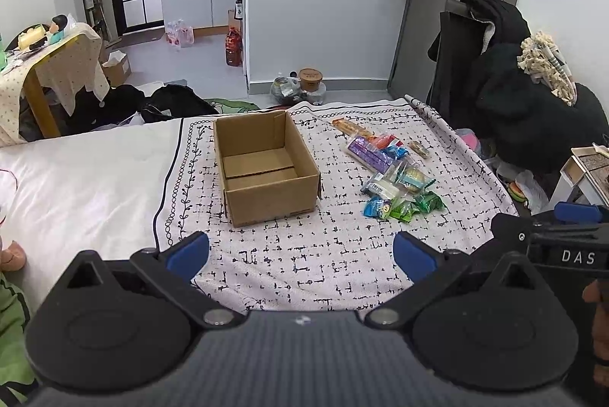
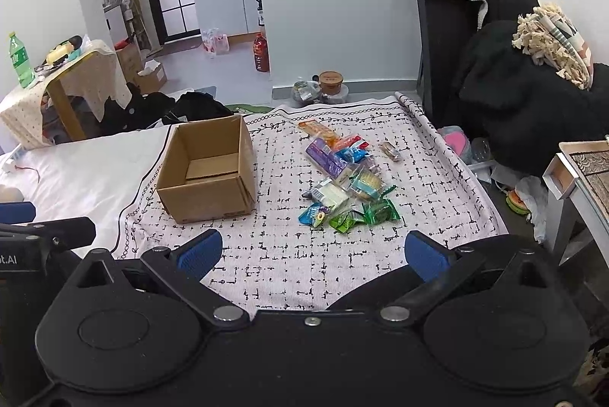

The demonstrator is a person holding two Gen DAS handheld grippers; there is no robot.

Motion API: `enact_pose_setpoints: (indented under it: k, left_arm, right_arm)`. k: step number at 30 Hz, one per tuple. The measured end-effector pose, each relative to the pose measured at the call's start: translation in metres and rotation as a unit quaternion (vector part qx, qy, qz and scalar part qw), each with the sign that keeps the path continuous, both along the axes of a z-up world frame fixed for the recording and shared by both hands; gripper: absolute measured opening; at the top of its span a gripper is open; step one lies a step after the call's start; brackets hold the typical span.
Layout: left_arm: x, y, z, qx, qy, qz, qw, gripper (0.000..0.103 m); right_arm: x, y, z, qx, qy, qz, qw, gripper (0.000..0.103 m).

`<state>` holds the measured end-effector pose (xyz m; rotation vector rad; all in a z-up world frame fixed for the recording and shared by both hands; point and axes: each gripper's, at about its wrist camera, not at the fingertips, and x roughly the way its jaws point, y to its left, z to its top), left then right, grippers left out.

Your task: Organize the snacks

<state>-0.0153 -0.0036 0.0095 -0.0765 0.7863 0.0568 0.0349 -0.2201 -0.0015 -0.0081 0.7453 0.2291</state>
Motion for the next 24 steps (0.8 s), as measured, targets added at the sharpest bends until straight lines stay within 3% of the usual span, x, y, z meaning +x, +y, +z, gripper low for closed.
enact_pose_setpoints:
  k: [24]
  left_arm:
    - [-0.0023,-0.0017,0.0033,0.003,-0.004,-0.008,1.0,0.103]
  right_arm:
    - [-0.0012,-0.0023,0.0038,0.004,-0.004,0.003,1.0,0.103]
